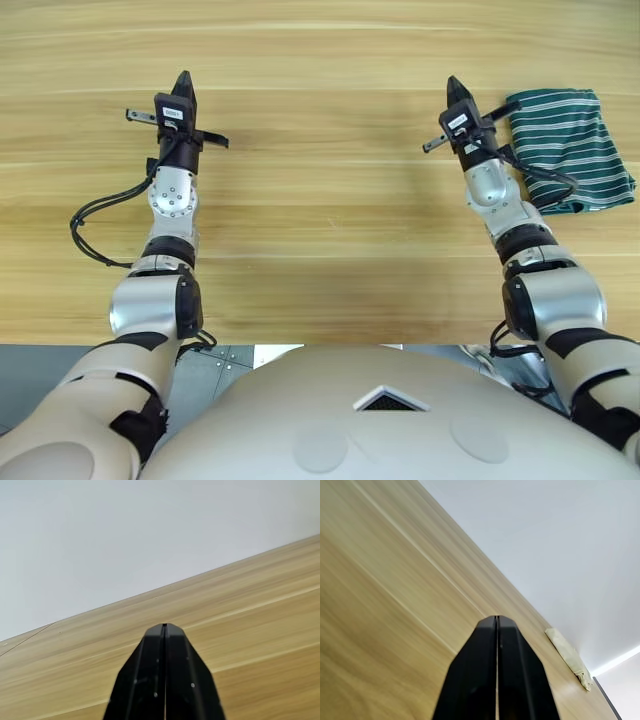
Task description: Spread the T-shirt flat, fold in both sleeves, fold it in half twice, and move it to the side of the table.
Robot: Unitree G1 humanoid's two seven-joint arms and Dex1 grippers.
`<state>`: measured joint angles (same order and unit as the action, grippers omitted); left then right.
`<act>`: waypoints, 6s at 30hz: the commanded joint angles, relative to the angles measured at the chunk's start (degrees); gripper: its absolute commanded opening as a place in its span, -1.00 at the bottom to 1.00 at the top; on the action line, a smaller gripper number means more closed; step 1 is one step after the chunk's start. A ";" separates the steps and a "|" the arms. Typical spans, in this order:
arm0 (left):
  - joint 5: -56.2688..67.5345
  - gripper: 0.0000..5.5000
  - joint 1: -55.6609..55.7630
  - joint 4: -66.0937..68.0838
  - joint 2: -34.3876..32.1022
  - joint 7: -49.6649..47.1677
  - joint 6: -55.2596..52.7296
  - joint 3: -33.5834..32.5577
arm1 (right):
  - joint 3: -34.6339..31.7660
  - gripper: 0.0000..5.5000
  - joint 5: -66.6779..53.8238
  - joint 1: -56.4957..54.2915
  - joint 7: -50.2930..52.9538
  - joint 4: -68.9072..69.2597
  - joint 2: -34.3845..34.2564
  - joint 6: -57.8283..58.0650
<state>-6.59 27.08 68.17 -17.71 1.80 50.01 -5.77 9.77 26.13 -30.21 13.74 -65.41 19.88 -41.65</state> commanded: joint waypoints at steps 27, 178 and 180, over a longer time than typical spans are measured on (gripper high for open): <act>-0.52 -1.00 1.79 1.28 -0.62 -1.31 -0.34 0.72 | 2.32 -0.99 0.16 -2.79 2.00 -1.68 0.55 1.36; 16.14 -1.00 -21.21 -35.46 1.09 50.72 1.96 12.15 | 5.11 -0.99 -30.55 28.21 -61.72 45.83 0.84 3.57; 16.17 -1.00 -21.18 -35.39 1.00 50.53 2.10 12.48 | 5.23 -0.99 -30.84 28.33 -61.87 46.12 0.97 3.50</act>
<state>10.36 5.94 32.35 -16.06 52.67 51.59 6.25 14.69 -4.90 -2.04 -47.63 -20.25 20.04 -38.19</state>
